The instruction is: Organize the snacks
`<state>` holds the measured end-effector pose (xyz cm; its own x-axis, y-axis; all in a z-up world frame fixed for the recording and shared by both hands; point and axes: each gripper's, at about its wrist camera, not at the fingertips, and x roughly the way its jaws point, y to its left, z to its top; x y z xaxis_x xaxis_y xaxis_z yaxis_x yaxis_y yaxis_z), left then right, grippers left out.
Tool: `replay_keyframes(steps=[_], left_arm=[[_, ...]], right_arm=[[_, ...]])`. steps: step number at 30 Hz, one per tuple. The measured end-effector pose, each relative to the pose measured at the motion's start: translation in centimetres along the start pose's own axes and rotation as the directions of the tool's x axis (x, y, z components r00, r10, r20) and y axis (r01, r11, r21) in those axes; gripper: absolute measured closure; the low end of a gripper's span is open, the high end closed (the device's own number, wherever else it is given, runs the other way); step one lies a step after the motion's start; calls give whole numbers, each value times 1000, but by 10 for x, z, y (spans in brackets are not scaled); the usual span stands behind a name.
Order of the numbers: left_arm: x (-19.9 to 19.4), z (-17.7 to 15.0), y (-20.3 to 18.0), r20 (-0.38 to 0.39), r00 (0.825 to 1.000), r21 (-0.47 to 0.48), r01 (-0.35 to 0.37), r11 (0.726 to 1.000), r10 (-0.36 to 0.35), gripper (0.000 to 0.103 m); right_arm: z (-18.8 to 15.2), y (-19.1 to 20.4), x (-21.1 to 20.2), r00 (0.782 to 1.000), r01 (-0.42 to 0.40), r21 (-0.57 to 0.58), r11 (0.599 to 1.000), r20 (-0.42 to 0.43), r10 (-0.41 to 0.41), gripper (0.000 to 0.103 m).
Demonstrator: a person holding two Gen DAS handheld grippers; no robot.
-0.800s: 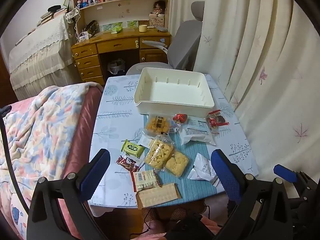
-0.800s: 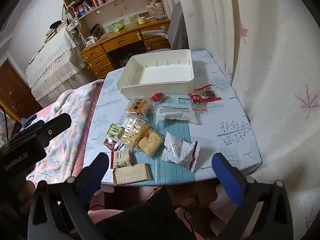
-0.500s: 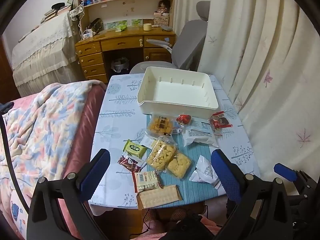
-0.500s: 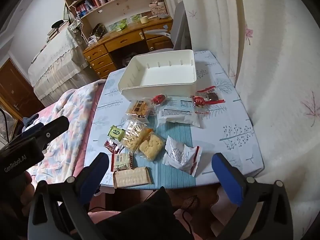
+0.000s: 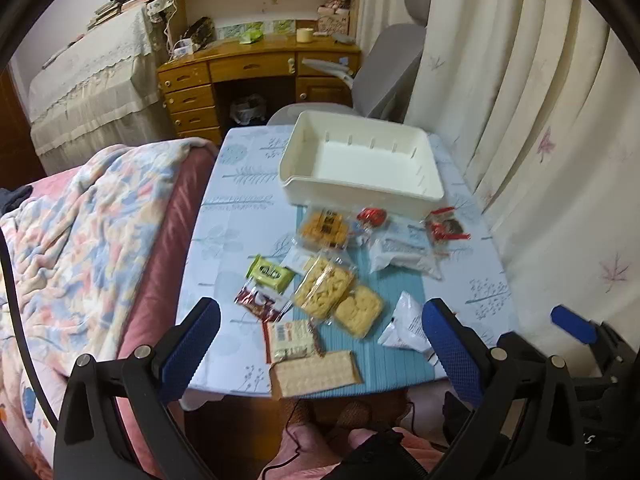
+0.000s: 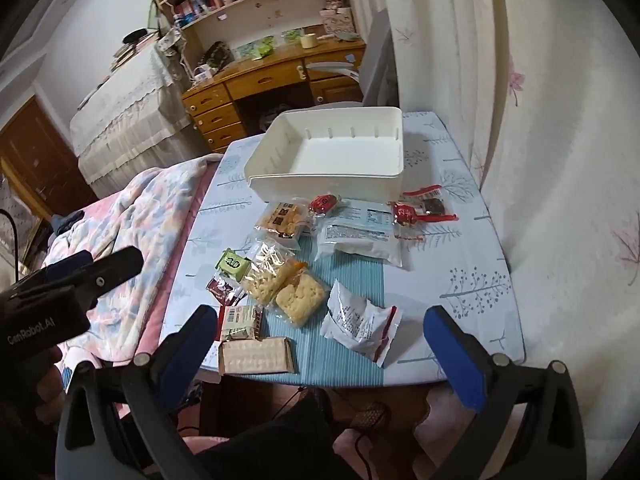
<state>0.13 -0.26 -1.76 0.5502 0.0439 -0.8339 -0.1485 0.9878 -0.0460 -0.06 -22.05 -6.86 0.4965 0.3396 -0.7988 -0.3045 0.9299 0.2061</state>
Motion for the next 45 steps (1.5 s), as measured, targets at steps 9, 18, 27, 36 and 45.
replay_keyframes(steps=[9, 18, 27, 36, 45], left_arm=[[16, -27, 12, -99, 995, -126, -12, 992, 0, 2], [56, -63, 26, -241, 970, -232, -45, 972, -13, 2], [124, -91, 32, -424, 901, -316, -50, 948, -94, 3], [189, -109, 43, -556, 815, -423, -113, 899, -159, 2], [234, -127, 64, -592, 769, -597, -220, 771, -239, 3]], right_arm=[[-9, -11, 12, 1000, 14, -91, 996, 24, -12, 0], [-23, -13, 36, 999, 49, -256, 966, 27, -43, 0], [-41, -5, 66, 997, 76, -431, 899, 9, -80, 0], [-53, -6, 111, 990, 62, -519, 853, -76, -118, 0], [-65, 3, 153, 982, 43, -670, 741, -109, -156, 0]])
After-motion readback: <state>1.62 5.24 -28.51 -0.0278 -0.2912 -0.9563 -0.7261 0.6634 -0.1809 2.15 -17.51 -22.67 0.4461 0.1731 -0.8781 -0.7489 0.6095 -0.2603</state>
